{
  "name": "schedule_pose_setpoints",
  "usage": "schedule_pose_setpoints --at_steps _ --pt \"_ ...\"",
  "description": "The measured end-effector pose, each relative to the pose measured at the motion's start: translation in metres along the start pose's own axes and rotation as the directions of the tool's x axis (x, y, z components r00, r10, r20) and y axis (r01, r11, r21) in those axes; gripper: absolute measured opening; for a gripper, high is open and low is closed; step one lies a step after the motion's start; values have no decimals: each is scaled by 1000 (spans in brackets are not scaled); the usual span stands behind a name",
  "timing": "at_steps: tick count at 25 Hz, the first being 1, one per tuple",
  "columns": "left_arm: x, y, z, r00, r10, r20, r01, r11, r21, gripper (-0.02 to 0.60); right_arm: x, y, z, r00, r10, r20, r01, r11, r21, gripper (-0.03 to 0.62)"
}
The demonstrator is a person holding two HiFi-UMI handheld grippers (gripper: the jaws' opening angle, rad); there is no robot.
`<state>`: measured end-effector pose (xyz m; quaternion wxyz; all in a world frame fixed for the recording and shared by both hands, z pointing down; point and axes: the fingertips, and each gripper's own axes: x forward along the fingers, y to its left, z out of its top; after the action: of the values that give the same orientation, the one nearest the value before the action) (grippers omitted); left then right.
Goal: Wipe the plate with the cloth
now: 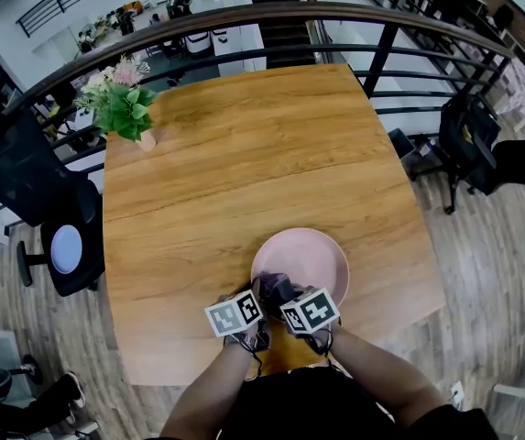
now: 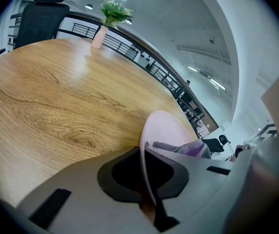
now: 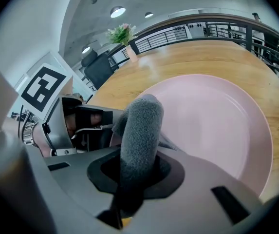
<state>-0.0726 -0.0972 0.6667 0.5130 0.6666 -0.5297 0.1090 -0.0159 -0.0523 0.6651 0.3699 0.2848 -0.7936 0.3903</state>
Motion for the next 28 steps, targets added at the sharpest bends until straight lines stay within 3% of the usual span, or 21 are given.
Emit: schedule_pose_setpoints --at_steps 9,20,28 --pt "1 1 0 1000 -3 2 3 1000 3 31 -5 -20 -1 997 -62 -42 58 993 -106 74" --pt "1 1 -1 1000 -3 2 3 1000 -1 31 -25 -69 6 986 -164 -34 160 983 -90 74" --pt "-1 -1 -1 1000 -5 0 5 1000 -1 31 -41 -101 12 959 -280 -40 272 951 -146 74"
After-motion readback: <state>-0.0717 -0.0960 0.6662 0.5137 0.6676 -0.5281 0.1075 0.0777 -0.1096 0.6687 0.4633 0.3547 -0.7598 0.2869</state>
